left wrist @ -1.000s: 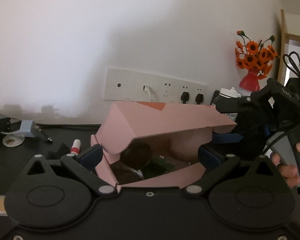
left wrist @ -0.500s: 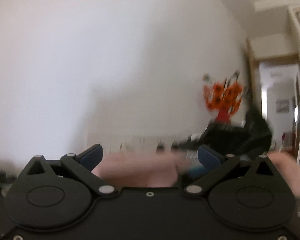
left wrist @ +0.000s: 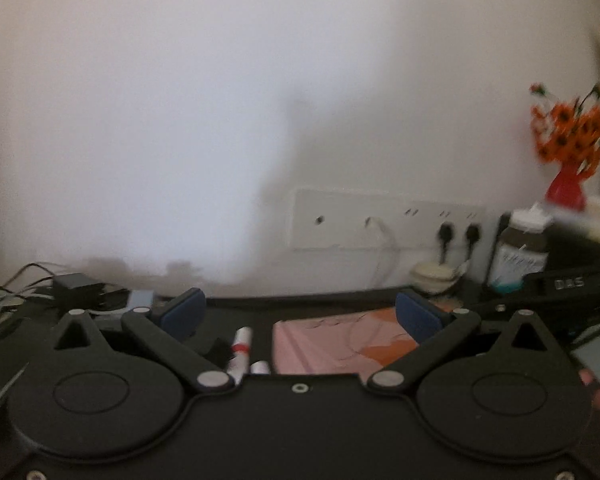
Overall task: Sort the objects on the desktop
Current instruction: 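Press the lid's front flap toward the box with the right tool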
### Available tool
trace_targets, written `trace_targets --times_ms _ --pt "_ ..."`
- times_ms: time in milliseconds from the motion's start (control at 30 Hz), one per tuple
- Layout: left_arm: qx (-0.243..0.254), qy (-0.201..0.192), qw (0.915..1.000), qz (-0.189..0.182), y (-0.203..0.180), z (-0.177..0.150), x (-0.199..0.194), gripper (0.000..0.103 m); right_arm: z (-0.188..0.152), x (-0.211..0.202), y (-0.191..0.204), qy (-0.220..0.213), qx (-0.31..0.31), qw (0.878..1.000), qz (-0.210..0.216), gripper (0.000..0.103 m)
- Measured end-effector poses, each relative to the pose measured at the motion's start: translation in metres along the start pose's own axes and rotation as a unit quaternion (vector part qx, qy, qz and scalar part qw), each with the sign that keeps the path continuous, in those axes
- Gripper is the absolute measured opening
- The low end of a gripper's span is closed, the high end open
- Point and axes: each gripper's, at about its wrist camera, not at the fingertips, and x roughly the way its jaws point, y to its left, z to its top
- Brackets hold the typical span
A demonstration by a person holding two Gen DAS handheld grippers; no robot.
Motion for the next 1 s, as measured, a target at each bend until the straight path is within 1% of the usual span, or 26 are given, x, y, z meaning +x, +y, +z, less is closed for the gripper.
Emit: trace_targets --times_ms 167,333,433,533,767,867,1000 --pt "0.032 0.029 0.9985 0.035 -0.007 -0.005 0.01 0.103 -0.009 0.004 0.001 0.008 -0.012 1.0 -0.016 0.102" --pt "0.055 0.049 0.9964 0.042 -0.008 -0.011 0.019 0.103 -0.017 0.006 0.0 0.012 -0.015 0.999 -0.027 0.102" --pt "0.076 0.059 0.9941 0.05 -0.013 -0.015 0.024 0.103 -0.02 0.006 -0.002 0.01 -0.01 1.0 -0.025 0.102" --pt "0.089 0.06 0.9929 0.052 -0.014 -0.02 0.026 0.103 -0.023 0.007 -0.004 0.008 -0.006 1.0 -0.022 0.102" --pt "0.094 0.055 0.9928 0.05 -0.013 -0.022 0.027 0.103 -0.029 0.009 -0.009 0.004 0.011 1.0 -0.012 0.102" --pt "0.096 0.051 0.9925 0.056 -0.012 -0.022 0.028 0.103 -0.027 0.007 -0.003 0.003 -0.008 1.0 -0.024 0.102" --pt "0.084 0.052 0.9938 0.052 -0.009 -0.021 0.029 0.103 -0.026 0.0 0.026 -0.016 -0.09 0.995 -0.044 0.102"
